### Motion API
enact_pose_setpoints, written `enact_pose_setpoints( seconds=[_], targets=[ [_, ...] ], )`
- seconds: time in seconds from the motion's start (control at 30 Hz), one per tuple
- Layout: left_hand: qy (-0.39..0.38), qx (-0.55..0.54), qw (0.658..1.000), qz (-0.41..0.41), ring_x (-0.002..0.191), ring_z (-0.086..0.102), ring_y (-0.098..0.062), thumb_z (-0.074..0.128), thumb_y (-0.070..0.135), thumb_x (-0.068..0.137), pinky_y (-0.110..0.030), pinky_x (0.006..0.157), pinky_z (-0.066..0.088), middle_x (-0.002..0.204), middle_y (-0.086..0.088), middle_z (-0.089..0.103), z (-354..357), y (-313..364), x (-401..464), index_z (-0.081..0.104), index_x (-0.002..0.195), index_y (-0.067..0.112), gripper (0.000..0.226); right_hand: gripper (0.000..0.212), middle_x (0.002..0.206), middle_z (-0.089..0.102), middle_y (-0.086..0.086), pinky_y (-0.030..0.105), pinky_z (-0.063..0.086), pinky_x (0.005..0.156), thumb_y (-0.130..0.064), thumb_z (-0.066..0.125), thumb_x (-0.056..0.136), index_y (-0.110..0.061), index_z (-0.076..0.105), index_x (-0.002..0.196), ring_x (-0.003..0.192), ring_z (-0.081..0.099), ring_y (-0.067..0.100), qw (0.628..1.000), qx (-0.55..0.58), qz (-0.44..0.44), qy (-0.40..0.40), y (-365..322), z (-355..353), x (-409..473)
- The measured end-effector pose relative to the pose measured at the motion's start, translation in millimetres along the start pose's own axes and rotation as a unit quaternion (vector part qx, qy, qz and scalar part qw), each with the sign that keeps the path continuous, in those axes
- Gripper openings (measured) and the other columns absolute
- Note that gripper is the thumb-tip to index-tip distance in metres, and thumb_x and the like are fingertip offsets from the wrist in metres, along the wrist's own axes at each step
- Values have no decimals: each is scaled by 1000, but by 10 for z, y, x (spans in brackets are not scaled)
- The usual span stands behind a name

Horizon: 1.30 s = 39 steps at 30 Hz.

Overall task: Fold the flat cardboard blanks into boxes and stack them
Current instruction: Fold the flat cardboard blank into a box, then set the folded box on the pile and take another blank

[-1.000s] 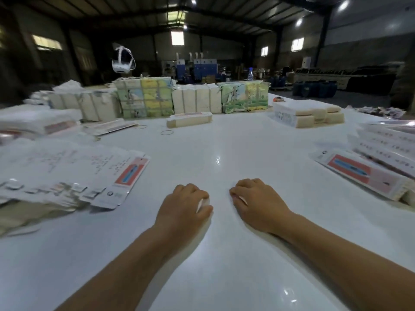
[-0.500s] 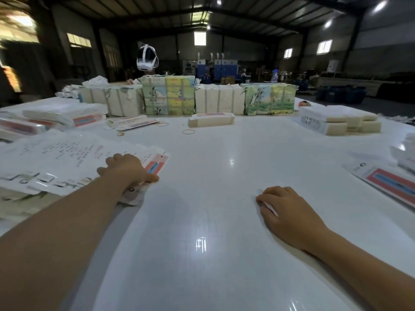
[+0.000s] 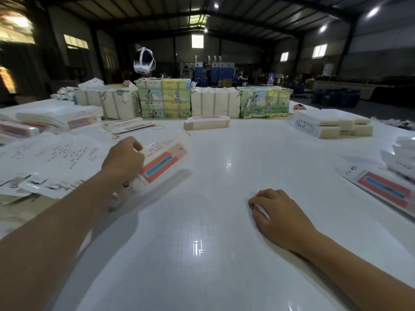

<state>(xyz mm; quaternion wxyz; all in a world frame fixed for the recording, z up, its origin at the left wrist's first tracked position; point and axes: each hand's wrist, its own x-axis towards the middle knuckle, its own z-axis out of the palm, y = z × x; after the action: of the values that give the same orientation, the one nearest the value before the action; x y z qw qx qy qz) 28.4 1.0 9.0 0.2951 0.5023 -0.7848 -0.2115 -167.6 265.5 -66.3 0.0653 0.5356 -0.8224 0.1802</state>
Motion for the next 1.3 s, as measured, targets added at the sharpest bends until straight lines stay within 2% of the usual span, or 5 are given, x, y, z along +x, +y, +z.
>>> enact_pose_setpoints(
  seconds=[0.1,0.27,0.63,1.0,1.3],
  targets=[
    [-86,-136,985,68,70,64,-18,54,7,90,-27,56,47,88,-7,66,18,227,-366,60,86,20,14,35,118,61,-2,24,41,86,-27,51,96,-22,54,131,99,56,13,968,218,80,90,2,-59,62],
    [-236,-106,957,130,68,68,-12,55,15,92,-17,51,50,84,5,67,253,381,-928,59,85,25,14,23,75,69,15,25,40,37,-33,53,95,-11,61,99,47,59,22,705,659,262,8,-41,-226,80],
    [-201,162,912,318,106,45,-10,54,76,68,-33,92,44,132,8,42,562,598,-1271,24,144,31,94,29,102,68,10,26,55,53,-11,55,95,-30,52,116,85,71,22,813,548,177,86,-115,-226,-37],
    [32,169,952,255,88,41,-9,50,78,68,-19,75,33,117,6,49,705,633,-1427,32,134,27,85,37,119,43,-9,-1,41,70,-28,47,98,-27,49,135,92,53,0,944,301,84,104,-134,-152,-119],
    [45,184,939,288,83,41,-9,49,79,65,-21,75,32,111,9,48,716,544,-1463,29,129,30,83,5,93,72,15,28,52,58,-10,60,89,-10,63,93,76,63,25,755,640,140,-9,-166,-284,-131]
  ],
)
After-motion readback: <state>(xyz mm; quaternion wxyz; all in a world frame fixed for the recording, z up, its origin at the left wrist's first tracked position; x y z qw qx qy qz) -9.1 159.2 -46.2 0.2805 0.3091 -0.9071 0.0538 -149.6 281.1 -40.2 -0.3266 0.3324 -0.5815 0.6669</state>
